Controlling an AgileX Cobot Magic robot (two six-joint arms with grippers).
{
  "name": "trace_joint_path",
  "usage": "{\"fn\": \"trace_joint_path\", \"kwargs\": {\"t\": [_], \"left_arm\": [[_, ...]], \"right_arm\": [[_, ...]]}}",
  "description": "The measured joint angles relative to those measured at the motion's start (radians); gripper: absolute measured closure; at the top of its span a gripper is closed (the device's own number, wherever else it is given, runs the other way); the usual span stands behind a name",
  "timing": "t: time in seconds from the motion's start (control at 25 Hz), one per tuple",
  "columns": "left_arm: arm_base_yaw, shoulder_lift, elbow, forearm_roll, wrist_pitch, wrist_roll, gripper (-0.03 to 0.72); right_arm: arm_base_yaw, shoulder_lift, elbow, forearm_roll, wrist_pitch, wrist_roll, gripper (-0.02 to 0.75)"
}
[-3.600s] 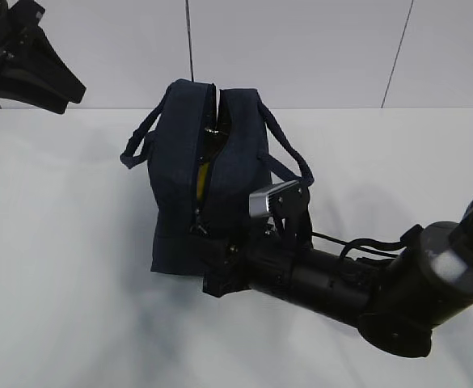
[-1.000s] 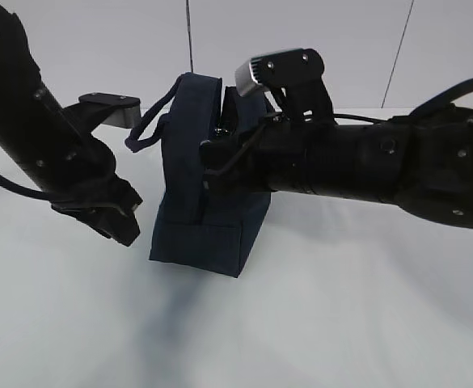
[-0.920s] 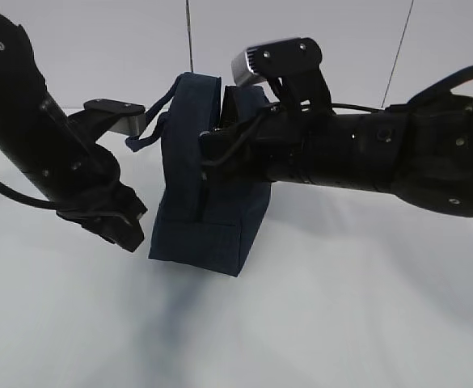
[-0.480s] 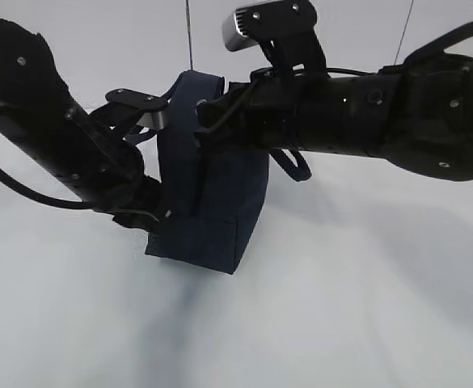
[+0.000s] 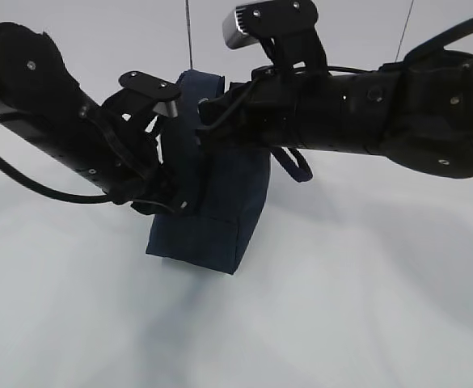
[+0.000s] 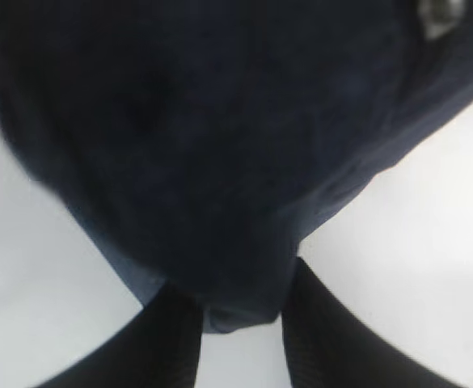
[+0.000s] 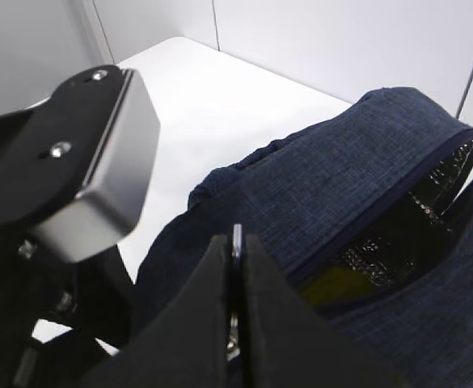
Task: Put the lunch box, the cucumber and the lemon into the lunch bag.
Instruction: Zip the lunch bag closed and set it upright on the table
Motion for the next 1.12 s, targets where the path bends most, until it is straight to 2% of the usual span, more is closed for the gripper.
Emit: {"fn": "trace_joint_path", "kwargs": {"t": [0.08, 0.16, 0.24, 0.44, 0.6, 1.12], "left_arm": [[-0.001, 0.000, 0.000, -0.005, -0.017, 0.006, 0.518], [-0.001, 0.000, 0.000, -0.006, -0.019, 0.008, 0.636], [-0.001, 0.000, 0.000, -0.006, -0.019, 0.008, 0.677], [-0.001, 0.000, 0.000, -0.007, -0.015, 0.009, 0.687], [-0.001, -0.004, 0.004, -0.009, -0.012, 0.010, 0.688], [-0.001, -0.109, 0.149, -0.025, -0.105, 0.010, 0.688]], "right_arm": [[0.000, 0.000, 0.000, 0.002, 0.001, 0.000, 0.738], [0.000, 0.000, 0.000, 0.014, 0.001, 0.002, 0.738], [0.000, 0.000, 0.000, 0.019, 0.002, 0.002, 0.738], [0.000, 0.000, 0.000, 0.021, 0.009, 0.004, 0.738], [0.000, 0.000, -0.039, 0.022, 0.075, 0.004, 0.738], [-0.002, 0.058, -0.207, 0.022, 0.210, -0.006, 0.738]]}}
